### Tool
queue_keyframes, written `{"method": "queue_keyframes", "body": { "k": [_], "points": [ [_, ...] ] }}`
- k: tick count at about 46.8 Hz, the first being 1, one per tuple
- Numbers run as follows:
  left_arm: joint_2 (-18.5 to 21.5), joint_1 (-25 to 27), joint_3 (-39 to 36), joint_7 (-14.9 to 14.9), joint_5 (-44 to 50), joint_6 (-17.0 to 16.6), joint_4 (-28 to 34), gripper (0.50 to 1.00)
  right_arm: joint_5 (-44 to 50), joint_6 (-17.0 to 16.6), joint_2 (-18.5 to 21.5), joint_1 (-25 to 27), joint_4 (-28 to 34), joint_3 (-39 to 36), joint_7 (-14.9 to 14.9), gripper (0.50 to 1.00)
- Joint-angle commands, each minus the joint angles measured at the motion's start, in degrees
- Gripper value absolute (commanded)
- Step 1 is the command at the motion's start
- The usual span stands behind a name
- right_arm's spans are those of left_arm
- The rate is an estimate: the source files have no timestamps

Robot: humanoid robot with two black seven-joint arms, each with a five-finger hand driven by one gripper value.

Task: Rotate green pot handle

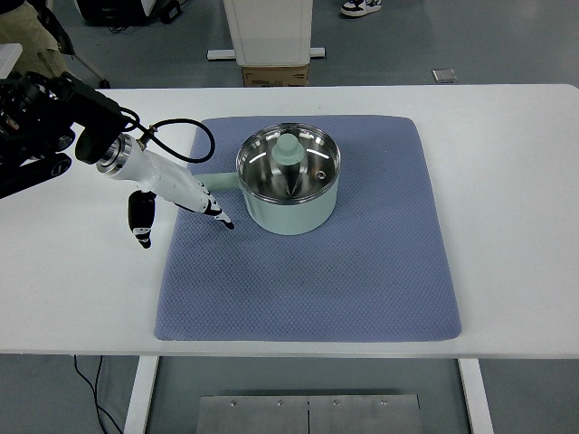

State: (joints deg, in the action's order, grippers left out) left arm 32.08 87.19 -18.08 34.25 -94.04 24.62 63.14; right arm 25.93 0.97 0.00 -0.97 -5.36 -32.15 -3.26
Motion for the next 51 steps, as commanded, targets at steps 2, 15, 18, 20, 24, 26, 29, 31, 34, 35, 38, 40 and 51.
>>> {"method": "queue_keyframes", "body": {
  "k": [2, 15, 18, 20, 24, 26, 29, 31, 34, 35, 38, 40, 51],
  "points": [
    [0.0, 0.0, -0.3, -0.1, 0.0, -0.6, -0.7, 1.000, 0.0, 0.0, 0.0, 0.0, 0.0, 0.1, 0.0, 1.000],
    [-0.2, -0.1, -1.3, -0.4, -0.4, -2.1, -2.6, 1.000, 0.0, 0.0, 0.0, 0.0, 0.0, 0.0, 0.0, 1.000],
    [-0.2, -0.1, -1.5, -0.4, -0.6, -2.3, -2.7, 1.000, 0.0, 0.0, 0.0, 0.0, 0.0, 0.0, 0.0, 1.000],
    [-0.3, -0.1, -1.5, -0.4, -0.7, -2.5, -2.6, 1.000, 0.0, 0.1, 0.0, 0.0, 0.0, 0.0, 0.0, 1.000],
    [-0.3, -0.1, -1.5, -0.4, -0.7, -2.6, -2.6, 1.000, 0.0, 0.0, 0.0, 0.0, 0.0, 0.0, 0.0, 1.000],
    [-0.3, -0.1, -1.5, -0.4, -0.7, -2.6, -2.6, 1.000, 0.0, 0.0, 0.0, 0.0, 0.0, 0.0, 0.0, 1.000],
    [-0.2, -0.2, -1.5, -0.3, -0.4, -2.6, -2.5, 1.000, 0.0, 0.0, 0.0, 0.0, 0.0, 0.0, 0.0, 1.000],
    [-0.2, -0.3, -1.5, -0.3, -0.2, -2.6, -2.3, 1.000, 0.0, 0.0, 0.0, 0.0, 0.0, 0.0, 0.0, 1.000],
    [-0.2, -0.4, -1.5, -0.1, -0.2, -2.6, -2.0, 1.000, 0.0, 0.0, 0.0, 0.0, 0.0, 0.0, 0.0, 1.000],
    [-0.3, -0.4, -1.5, 0.0, -0.1, -2.6, -1.8, 1.000, 0.0, 0.0, 0.0, 0.0, 0.0, 0.1, 0.0, 1.000],
    [-0.3, -0.6, -1.5, 0.1, -0.1, -2.6, -1.6, 1.000, 0.0, 0.0, 0.0, 0.0, 0.0, 0.0, 0.0, 1.000],
    [-0.3, -0.6, -1.5, 0.2, -0.1, -2.6, -1.0, 1.000, 0.0, 0.0, 0.0, 0.0, 0.0, 0.0, 0.0, 1.000],
    [-0.2, -0.7, -1.5, 0.4, 2.3, -2.3, 3.7, 1.000, 0.0, 0.0, 0.0, 0.0, 0.0, 0.0, -0.1, 1.000]
  ]
}}
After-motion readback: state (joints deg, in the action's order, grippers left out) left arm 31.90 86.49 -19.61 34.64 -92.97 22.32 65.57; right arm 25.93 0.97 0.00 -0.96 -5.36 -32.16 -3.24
